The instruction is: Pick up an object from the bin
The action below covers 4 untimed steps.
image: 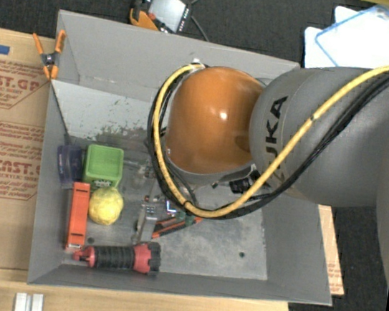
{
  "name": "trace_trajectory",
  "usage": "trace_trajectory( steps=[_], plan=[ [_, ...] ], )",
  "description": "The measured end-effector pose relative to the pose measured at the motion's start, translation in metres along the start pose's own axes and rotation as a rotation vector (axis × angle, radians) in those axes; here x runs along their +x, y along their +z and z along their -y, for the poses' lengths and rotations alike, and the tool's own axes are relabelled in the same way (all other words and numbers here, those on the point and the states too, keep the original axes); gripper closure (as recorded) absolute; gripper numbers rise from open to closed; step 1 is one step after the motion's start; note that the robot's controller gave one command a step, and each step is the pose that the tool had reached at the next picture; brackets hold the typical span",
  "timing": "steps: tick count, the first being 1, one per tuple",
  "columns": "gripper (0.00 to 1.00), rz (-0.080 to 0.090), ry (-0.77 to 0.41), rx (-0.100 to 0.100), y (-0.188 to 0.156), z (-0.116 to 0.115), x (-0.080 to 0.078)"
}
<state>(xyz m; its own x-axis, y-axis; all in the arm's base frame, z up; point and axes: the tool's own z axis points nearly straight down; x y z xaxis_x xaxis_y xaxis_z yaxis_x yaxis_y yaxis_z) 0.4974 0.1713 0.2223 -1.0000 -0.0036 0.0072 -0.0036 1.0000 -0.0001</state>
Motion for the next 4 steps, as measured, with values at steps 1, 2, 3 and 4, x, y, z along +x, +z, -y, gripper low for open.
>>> trace_trajectory(
  steps=[1,2,3,4],
  plan=[
    [0.00,0.008,0.003,-0.002,-0.005,0.001,-0.002],
    [0.00,0.005,-0.003,0.001,0.152,-0.008,0.015],
    [0.00,0.022,-0.027,-0.006,0.077,0.004,0.016],
    [0.00,0.014,-0.241,-0.003,0.123,-0.075,0.004]
  ],
)
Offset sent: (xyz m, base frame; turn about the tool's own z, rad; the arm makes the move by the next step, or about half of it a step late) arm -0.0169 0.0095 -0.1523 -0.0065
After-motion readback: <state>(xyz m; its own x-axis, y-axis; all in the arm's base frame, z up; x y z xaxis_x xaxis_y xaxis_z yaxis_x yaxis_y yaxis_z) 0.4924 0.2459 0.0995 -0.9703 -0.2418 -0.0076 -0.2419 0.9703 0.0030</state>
